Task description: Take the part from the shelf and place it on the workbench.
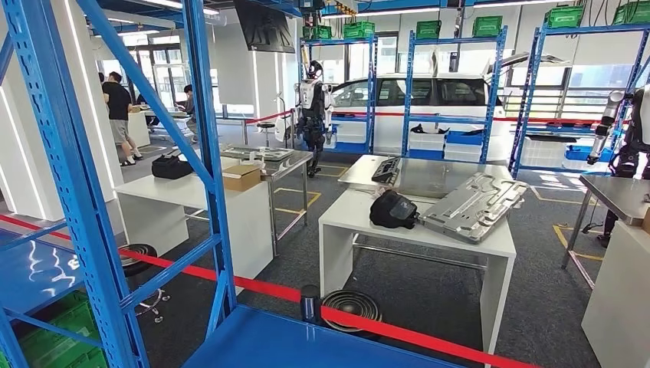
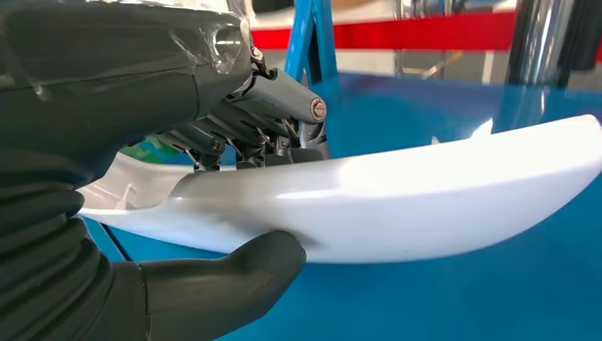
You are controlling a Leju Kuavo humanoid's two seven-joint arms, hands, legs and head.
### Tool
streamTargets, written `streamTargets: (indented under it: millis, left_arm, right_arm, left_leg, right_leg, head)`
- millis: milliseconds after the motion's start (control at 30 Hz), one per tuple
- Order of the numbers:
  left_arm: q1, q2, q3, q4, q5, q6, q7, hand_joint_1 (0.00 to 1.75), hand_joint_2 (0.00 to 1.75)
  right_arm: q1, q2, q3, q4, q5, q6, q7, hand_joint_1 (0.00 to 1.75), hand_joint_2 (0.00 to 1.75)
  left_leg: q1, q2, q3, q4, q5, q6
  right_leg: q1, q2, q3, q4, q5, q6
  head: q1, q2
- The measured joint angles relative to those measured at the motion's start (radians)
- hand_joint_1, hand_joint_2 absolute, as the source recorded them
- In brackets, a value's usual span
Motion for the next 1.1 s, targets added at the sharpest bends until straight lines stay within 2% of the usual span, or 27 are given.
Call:
streamTargets:
  millis: [33, 67, 133, 200, 267, 333, 367, 400, 433, 500, 533, 567, 633, 700, 733, 767, 833, 867, 900, 933, 1000, 1033, 1067, 1100]
  left_arm:
    - [0.001, 0.001, 0.001, -0.008, -0.002, 0.005, 0.001, 1.31, 1.75]
    - [0.004, 0.003, 0.003, -0.019, -0.004, 0.009, 0.000, 1.31, 1.75]
    - [0.016, 0.004, 0.010, -0.046, -0.005, 0.021, -0.008, 1.31, 1.75]
    - [0.037, 0.004, 0.023, -0.089, 0.009, 0.035, -0.031, 1.31, 1.75]
    - [0.061, 0.003, 0.040, -0.150, 0.040, 0.040, -0.060, 1.31, 1.75]
    - [0.095, 0.001, 0.056, -0.223, 0.081, 0.041, -0.091, 1.31, 1.75]
    - [0.116, 0.000, 0.065, -0.264, 0.105, 0.041, -0.106, 1.31, 1.75]
    - [0.138, -0.002, 0.075, -0.312, 0.136, 0.042, -0.124, 1.31, 1.75]
    - [0.159, -0.005, 0.086, -0.362, 0.170, 0.040, -0.141, 1.31, 1.75]
    - [0.191, -0.015, 0.107, -0.469, 0.267, 0.025, -0.179, 1.31, 1.75]
    - [0.203, -0.020, 0.118, -0.519, 0.325, 0.012, -0.200, 1.31, 1.75]
    - [0.216, -0.027, 0.126, -0.567, 0.391, -0.006, -0.223, 1.31, 1.75]
    - [0.249, -0.042, 0.142, -0.660, 0.549, -0.061, -0.268, 1.31, 1.75]
    - [0.292, -0.057, 0.154, -0.761, 0.735, -0.137, -0.311, 1.31, 1.75]
    - [0.311, -0.064, 0.157, -0.810, 0.826, -0.178, -0.333, 1.31, 1.75]
    - [0.330, -0.071, 0.157, -0.855, 0.907, -0.218, -0.356, 1.31, 1.75]
    - [0.371, -0.078, 0.151, -0.939, 1.054, -0.301, -0.402, 1.31, 1.75]
    - [0.394, -0.079, 0.145, -0.982, 1.116, -0.340, -0.419, 1.31, 1.75]
    - [0.415, -0.079, 0.136, -1.023, 1.169, -0.376, -0.432, 1.31, 1.75]
    - [0.431, -0.078, 0.126, -1.062, 1.215, -0.410, -0.439, 1.31, 1.75]
    - [0.453, -0.076, 0.100, -1.135, 1.296, -0.473, -0.443, 1.31, 1.75]
    - [0.461, -0.075, 0.085, -1.168, 1.336, -0.501, -0.437, 1.31, 1.75]
    - [0.467, -0.074, 0.068, -1.199, 1.373, -0.524, -0.427, 1.31, 1.75]
    - [0.472, -0.073, 0.050, -1.225, 1.403, -0.541, -0.415, 1.31, 1.75]
  right_arm:
    - [-0.002, -0.001, 0.002, 0.000, -0.002, 0.000, 0.000, 0.00, 0.00]
    - [-0.003, -0.002, 0.004, 0.000, -0.005, 0.000, 0.001, 0.00, 0.00]
    - [-0.004, -0.002, 0.009, -0.001, -0.012, 0.000, 0.002, 0.00, 0.00]
    - [-0.005, -0.001, 0.015, -0.001, -0.020, -0.001, 0.002, 0.00, 0.00]
    - [-0.004, -0.001, 0.020, -0.001, -0.028, -0.003, 0.000, 0.00, 0.00]
    - [-0.003, -0.002, 0.025, -0.001, -0.037, -0.005, -0.001, 0.00, 0.00]
    - [0.000, -0.002, 0.027, -0.001, -0.042, -0.007, -0.001, 0.00, 0.00]
    - [0.002, -0.002, 0.029, -0.001, -0.047, -0.009, -0.001, 0.00, 0.00]
    - [0.005, -0.002, 0.031, -0.001, -0.052, -0.013, -0.001, 0.00, 0.00]
    - [0.008, 0.000, 0.033, -0.001, -0.062, -0.020, -0.002, 0.00, 0.00]
    - [0.008, 0.001, 0.034, -0.001, -0.066, -0.023, -0.003, 0.00, 0.00]
    - [0.009, 0.003, 0.035, -0.001, -0.070, -0.027, -0.003, 0.00, 0.00]
    - [0.013, 0.004, 0.039, -0.001, -0.076, -0.031, -0.004, 0.00, 0.00]
    - [0.017, 0.005, 0.044, -0.001, -0.082, -0.034, -0.005, 0.00, 0.00]
    - [0.019, 0.005, 0.046, -0.001, -0.085, -0.036, -0.006, 0.00, 0.00]
    - [0.021, 0.005, 0.048, -0.001, -0.087, -0.038, -0.007, 0.00, 0.00]
    - [0.023, 0.004, 0.052, -0.001, -0.090, -0.045, -0.008, 0.00, 0.00]
    - [0.025, 0.004, 0.054, -0.001, -0.091, -0.048, -0.008, 0.00, 0.00]
    - [0.028, 0.003, 0.056, -0.002, -0.093, -0.050, -0.008, 0.00, 0.00]
    - [0.030, 0.003, 0.057, -0.002, -0.093, -0.053, -0.008, 0.00, 0.00]
    - [0.032, 0.003, 0.059, -0.004, -0.095, -0.060, -0.006, 0.00, 0.00]
    - [0.033, 0.003, 0.059, -0.005, -0.096, -0.064, -0.004, 0.00, 0.00]
    - [0.034, 0.003, 0.060, -0.007, -0.098, -0.067, -0.001, 0.00, 0.00]
    - [0.035, 0.004, 0.062, -0.008, -0.100, -0.070, 0.001, 0.00, 0.00]
  left_leg:
    - [-0.001, -0.002, -0.005, 0.010, -0.005, -0.007]
    - [-0.002, -0.003, -0.010, 0.017, -0.008, -0.012]
    - [-0.001, -0.004, -0.016, 0.024, -0.009, -0.020]
    - [0.003, -0.004, -0.026, 0.040, -0.022, -0.028]
    - [0.008, -0.004, -0.066, 0.125, -0.073, -0.039]
    - [0.012, -0.003, -0.128, 0.260, -0.132, -0.046]
    - [0.013, -0.003, -0.150, 0.304, -0.143, -0.046]
    - [0.014, -0.003, -0.156, 0.314, -0.137, -0.045]
    - [0.014, -0.003, -0.143, 0.282, -0.112, -0.041]
    - [0.009, -0.004, -0.076, 0.142, -0.049, -0.026]
    - [0.005, -0.003, -0.046, 0.082, -0.030, -0.019]
    - [0.001, -0.001, -0.028, 0.045, -0.022, -0.013]
    - [-0.006, 0.001, -0.021, 0.028, -0.023, -0.008]
    - [-0.003, 0.003, -0.009, 0.008, -0.013, 0.000]
    - [-0.001, 0.004, -0.002, -0.002, -0.006, 0.005]
    - [0.001, 0.004, 0.003, -0.010, 0.000, 0.009]
    - [-0.002, 0.004, 0.001, -0.012, 0.002, 0.013]
    - [-0.003, 0.004, 0.001, -0.012, 0.002, 0.014]
    - [-0.003, 0.003, 0.000, -0.011, 0.001, 0.014]
    - [-0.003, 0.001, 0.000, -0.010, 0.000, 0.012]
    - [-0.001, -0.002, -0.002, 0.000, -0.004, 0.006]
    - [-0.003, -0.004, -0.005, 0.009, -0.008, 0.001]
    - [-0.004, -0.005, -0.008, 0.018, -0.011, -0.004]
    - [-0.006, -0.005, -0.011, 0.024, -0.013, -0.009]
  right_leg:
    - [0.000, 0.001, 0.026, -0.050, 0.015, -0.003]
    - [0.001, 0.002, 0.037, -0.072, 0.020, -0.012]
    - [0.004, 0.005, 0.035, -0.074, 0.022, -0.032]
    - [0.001, 0.005, 0.035, -0.075, 0.024, -0.043]
    - [-0.001, 0.005, 0.035, -0.076, 0.026, -0.050]
    - [0.001, 0.006, 0.033, -0.076, 0.026, -0.054]
    - [0.002, 0.007, 0.033, -0.076, 0.026, -0.055]
    - [0.003, 0.009, 0.033, -0.076, 0.026, -0.055]
    - [0.004, 0.010, 0.034, -0.076, 0.026, -0.055]
    - [0.007, 0.012, 0.035, -0.076, 0.026, -0.055]
    - [0.009, 0.013, 0.034, -0.077, 0.026, -0.053]
    - [0.009, 0.013, 0.033, -0.077, 0.026, -0.050]
    - [0.009, 0.012, 0.033, -0.081, 0.028, -0.040]
    - [0.008, 0.010, 0.031, -0.078, 0.023, -0.033]
    - [0.009, 0.009, 0.022, -0.058, 0.010, -0.033]
    - [0.010, 0.007, 0.001, -0.015, -0.013, -0.035]
    - [0.009, 0.006, -0.063, 0.123, -0.072, -0.038]
    - [0.009, 0.006, -0.090, 0.180, -0.091, -0.035]
    - [0.007, 0.006, -0.100, 0.201, -0.094, -0.029]
    - [0.006, 0.005, -0.087, 0.177, -0.079, -0.020]
    - [0.001, 0.002, -0.018, 0.039, -0.029, -0.004]
    - [0.001, 0.001, 0.015, -0.024, -0.007, -0.004]
    - [0.001, 0.001, 0.036, -0.063, 0.005, -0.008]
    - [0.003, 0.002, 0.044, -0.078, 0.010, -0.015]
  head:
    - [0.000, 0.000]
    - [0.000, 0.000]
    - [-0.002, 0.000]
    - [-0.003, 0.000]
    - [-0.005, 0.000]
    - [-0.006, 0.000]
    - [-0.006, 0.000]
    - [-0.007, 0.000]
    - [-0.007, 0.000]
    - [-0.007, 0.000]
    - [-0.007, 0.000]
    - [-0.007, 0.000]
    - [-0.007, 0.000]
    - [-0.007, 0.000]
    - [-0.006, 0.000]
    - [-0.005, 0.000]
    - [-0.003, 0.000]
    - [-0.002, 0.000]
    - [-0.002, 0.000]
    - [-0.002, 0.000]
    - [0.000, 0.000]
    - [0.000, 0.000]
    - [0.000, 0.000]
    - [0.000, 0.000]
